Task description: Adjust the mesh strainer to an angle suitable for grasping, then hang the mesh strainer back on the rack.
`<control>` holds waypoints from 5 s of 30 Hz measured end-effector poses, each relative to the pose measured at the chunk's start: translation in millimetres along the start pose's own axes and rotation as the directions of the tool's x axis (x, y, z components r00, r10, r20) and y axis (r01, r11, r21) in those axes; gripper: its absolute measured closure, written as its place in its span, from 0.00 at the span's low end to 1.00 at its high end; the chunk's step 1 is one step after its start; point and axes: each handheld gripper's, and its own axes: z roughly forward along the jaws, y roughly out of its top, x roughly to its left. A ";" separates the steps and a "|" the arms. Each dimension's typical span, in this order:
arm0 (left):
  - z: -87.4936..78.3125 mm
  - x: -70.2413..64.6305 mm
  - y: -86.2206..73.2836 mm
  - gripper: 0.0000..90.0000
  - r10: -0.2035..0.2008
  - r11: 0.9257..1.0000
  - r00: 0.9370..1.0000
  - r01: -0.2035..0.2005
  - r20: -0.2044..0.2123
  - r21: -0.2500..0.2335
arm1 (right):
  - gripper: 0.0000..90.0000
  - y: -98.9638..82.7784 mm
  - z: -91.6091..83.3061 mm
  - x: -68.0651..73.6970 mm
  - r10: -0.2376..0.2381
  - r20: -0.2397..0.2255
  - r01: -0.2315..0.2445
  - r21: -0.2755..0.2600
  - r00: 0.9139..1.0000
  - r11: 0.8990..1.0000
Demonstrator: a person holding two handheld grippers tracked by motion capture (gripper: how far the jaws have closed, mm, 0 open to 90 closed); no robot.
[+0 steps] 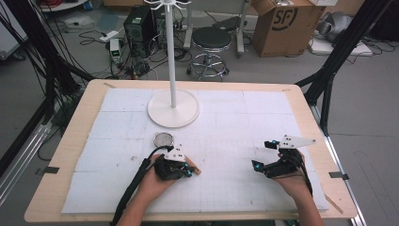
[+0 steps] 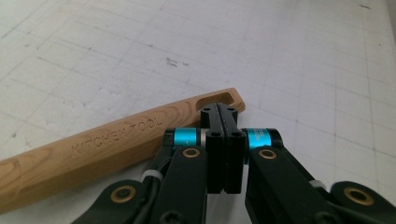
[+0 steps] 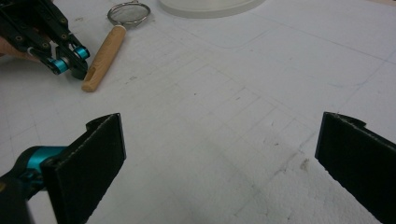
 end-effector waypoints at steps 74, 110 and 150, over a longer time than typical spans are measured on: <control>-87.8 19.2 -8.7 0.16 -0.080 0.950 0.995 0.058 -0.060 -0.307 | 0.01 -3.6 1.9 -0.1 0.001 -0.001 -0.001 0.024 1.000 1.000; -69.6 36.6 26.2 0.12 0.031 0.999 0.988 -0.037 -0.150 -0.039 | 0.01 -0.2 3.0 1.3 -0.009 -0.013 0.009 0.014 1.000 1.000; 0.1 65.2 44.1 0.51 0.141 0.902 0.990 -0.129 0.001 0.411 | 0.01 -1.0 2.3 -2.3 -0.005 -0.018 0.005 0.008 1.000 1.000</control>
